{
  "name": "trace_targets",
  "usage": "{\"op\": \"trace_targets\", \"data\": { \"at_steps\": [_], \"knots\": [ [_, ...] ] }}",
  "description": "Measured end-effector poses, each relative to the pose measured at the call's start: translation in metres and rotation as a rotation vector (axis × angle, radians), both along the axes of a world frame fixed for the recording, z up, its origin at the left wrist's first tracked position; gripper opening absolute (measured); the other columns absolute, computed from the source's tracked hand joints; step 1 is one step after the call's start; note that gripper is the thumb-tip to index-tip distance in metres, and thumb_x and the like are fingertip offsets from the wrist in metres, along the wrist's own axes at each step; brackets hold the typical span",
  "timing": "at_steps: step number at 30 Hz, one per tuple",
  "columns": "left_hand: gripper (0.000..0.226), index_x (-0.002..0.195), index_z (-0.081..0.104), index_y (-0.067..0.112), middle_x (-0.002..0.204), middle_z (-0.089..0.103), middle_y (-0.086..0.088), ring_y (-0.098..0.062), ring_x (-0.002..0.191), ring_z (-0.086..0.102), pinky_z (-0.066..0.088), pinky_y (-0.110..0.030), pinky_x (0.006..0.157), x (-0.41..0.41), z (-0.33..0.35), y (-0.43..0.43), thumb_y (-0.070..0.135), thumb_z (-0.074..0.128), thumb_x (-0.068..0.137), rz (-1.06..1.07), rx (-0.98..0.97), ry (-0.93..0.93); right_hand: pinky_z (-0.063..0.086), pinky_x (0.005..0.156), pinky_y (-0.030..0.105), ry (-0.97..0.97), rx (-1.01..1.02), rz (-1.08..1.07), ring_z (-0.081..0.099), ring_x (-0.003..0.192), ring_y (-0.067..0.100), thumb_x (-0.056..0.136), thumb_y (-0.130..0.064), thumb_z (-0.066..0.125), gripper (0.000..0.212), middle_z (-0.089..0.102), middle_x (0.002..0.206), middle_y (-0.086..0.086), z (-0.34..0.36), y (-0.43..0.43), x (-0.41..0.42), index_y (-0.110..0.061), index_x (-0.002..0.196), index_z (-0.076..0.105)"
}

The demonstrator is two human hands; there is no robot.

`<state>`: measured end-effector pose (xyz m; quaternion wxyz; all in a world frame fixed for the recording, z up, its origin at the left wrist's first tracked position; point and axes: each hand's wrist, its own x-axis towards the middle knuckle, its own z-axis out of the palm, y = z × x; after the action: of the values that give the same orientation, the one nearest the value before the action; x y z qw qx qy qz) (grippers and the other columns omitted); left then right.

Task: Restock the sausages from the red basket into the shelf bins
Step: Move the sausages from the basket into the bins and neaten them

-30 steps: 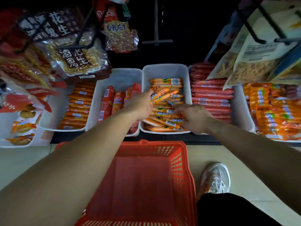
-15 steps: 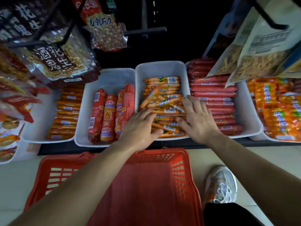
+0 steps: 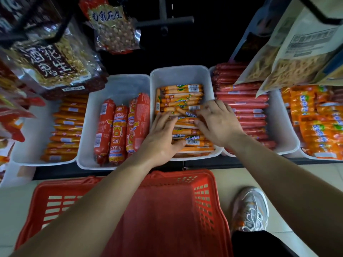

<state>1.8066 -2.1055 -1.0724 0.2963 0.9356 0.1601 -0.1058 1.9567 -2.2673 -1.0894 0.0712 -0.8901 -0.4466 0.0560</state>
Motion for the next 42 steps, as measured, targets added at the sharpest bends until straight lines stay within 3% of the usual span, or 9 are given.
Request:
{"op": "trace_targets", "data": {
  "at_steps": [4, 7, 10, 14, 20, 29, 33, 37, 42],
  "knots": [
    [0.106, 0.157, -0.011, 0.026, 0.163, -0.026, 0.001, -0.025, 0.148, -0.028, -0.007, -0.044, 0.123, 0.005, -0.007, -0.012, 0.071, 0.053, 0.086, -0.123, 0.178, 0.219, 0.044, 0.100, 0.055, -0.012, 0.151, -0.066, 0.050, 0.125, 0.034, 0.090, -0.025, 0.042, 0.042, 0.061, 0.130, 0.005, -0.004, -0.016, -0.007, -0.021, 0.121, 0.071],
    [0.101, 0.156, -0.016, 0.033, 0.161, -0.031, 0.002, -0.028, 0.147, -0.029, -0.012, -0.046, 0.121, 0.022, -0.015, -0.013, 0.076, 0.044, 0.086, -0.184, 0.273, 0.208, 0.045, 0.100, 0.054, 0.053, 0.222, -0.163, 0.048, 0.124, 0.032, 0.093, -0.030, 0.040, 0.049, 0.055, 0.140, 0.003, -0.004, -0.022, -0.012, -0.019, 0.137, 0.057],
    [0.084, 0.156, -0.008, 0.039, 0.166, -0.013, 0.006, -0.024, 0.152, -0.011, -0.005, -0.047, 0.122, 0.039, -0.022, 0.000, 0.073, 0.034, 0.092, -0.155, 0.308, 0.096, 0.040, 0.107, 0.050, 0.135, 0.211, -0.155, 0.039, 0.134, 0.031, 0.096, -0.042, 0.035, 0.059, 0.036, 0.156, 0.001, -0.014, -0.030, -0.021, -0.020, 0.150, 0.039],
    [0.082, 0.158, 0.002, 0.033, 0.167, 0.004, 0.005, -0.022, 0.153, 0.002, 0.004, -0.048, 0.123, 0.057, -0.018, 0.006, 0.068, 0.040, 0.093, -0.085, 0.280, 0.029, 0.042, 0.105, 0.050, 0.142, 0.216, -0.170, 0.041, 0.132, 0.033, 0.096, -0.041, 0.035, 0.059, 0.034, 0.158, 0.001, -0.016, -0.029, -0.020, -0.020, 0.151, 0.039],
    [0.118, 0.154, -0.022, 0.030, 0.161, -0.031, 0.006, -0.024, 0.150, -0.021, -0.006, -0.051, 0.122, 0.046, -0.029, -0.003, 0.093, 0.034, 0.072, -0.343, 0.439, 0.143, 0.047, 0.099, 0.048, 0.136, 0.228, -0.172, 0.045, 0.129, 0.033, 0.095, -0.039, 0.036, 0.057, 0.036, 0.157, 0.001, -0.014, -0.028, -0.023, -0.019, 0.148, 0.042],
    [0.104, 0.158, 0.003, 0.028, 0.167, 0.010, 0.000, -0.025, 0.153, 0.009, 0.009, -0.047, 0.123, 0.112, -0.012, 0.035, 0.081, 0.046, 0.080, -0.261, 0.504, -0.013, 0.049, 0.094, 0.045, 0.144, 0.231, -0.178, 0.049, 0.122, 0.030, 0.093, -0.039, 0.033, 0.057, 0.036, 0.155, -0.002, -0.012, -0.027, -0.022, -0.020, 0.146, 0.043],
    [0.093, 0.157, -0.001, 0.006, 0.165, 0.001, -0.017, -0.033, 0.153, 0.001, 0.002, -0.044, 0.123, 0.073, -0.031, 0.014, 0.070, 0.025, 0.095, -0.045, 0.525, 0.112, 0.052, 0.091, 0.045, 0.145, 0.223, -0.170, 0.051, 0.120, 0.031, 0.094, -0.039, 0.033, 0.055, 0.035, 0.155, -0.001, -0.010, -0.026, -0.023, -0.020, 0.145, 0.043],
    [0.072, 0.157, -0.012, 0.022, 0.165, -0.018, 0.002, -0.028, 0.151, -0.016, -0.005, -0.050, 0.122, 0.086, -0.045, 0.011, 0.060, 0.013, 0.101, -0.054, 0.380, 0.157, 0.052, 0.091, 0.044, 0.151, 0.231, -0.174, 0.052, 0.122, 0.032, 0.095, -0.038, 0.033, 0.054, 0.034, 0.156, -0.001, -0.010, -0.026, -0.025, -0.020, 0.144, 0.044],
    [0.061, 0.158, 0.000, 0.034, 0.166, -0.007, 0.010, -0.021, 0.153, -0.011, -0.002, -0.050, 0.123, 0.109, -0.043, 0.030, 0.051, 0.024, 0.104, -0.177, 0.358, 0.014, 0.053, 0.090, 0.045, 0.153, 0.240, -0.173, 0.051, 0.124, 0.033, 0.094, -0.036, 0.035, 0.054, 0.033, 0.157, -0.001, -0.009, -0.024, -0.024, -0.018, 0.144, 0.046]
  ]
}}
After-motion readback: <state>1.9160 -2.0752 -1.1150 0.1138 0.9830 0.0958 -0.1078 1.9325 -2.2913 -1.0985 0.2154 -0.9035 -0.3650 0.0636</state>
